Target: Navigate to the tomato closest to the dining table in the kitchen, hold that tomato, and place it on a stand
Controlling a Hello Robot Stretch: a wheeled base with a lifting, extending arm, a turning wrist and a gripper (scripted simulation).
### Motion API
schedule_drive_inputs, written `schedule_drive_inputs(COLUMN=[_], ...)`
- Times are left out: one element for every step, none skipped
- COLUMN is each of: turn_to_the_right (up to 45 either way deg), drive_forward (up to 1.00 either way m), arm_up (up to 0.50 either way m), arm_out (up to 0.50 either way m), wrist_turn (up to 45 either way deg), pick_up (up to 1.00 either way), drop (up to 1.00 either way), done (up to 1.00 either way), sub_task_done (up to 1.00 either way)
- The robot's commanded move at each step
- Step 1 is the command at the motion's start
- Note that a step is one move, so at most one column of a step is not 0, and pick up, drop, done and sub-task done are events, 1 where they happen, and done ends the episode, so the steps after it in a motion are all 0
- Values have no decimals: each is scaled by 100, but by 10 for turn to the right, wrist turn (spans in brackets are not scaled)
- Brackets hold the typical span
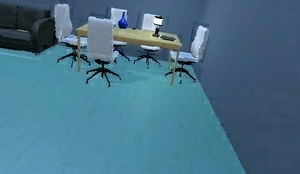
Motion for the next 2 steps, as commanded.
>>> schedule_drive_inputs(turn_to_the_right=[0,0], drive_forward=[0,0], arm_up=[0,0], arm_out=[-10,0], wrist_turn=[0,0], pick_up=[0,0], drop=[0,0], done=[0,100], sub_task_done=[0,0])
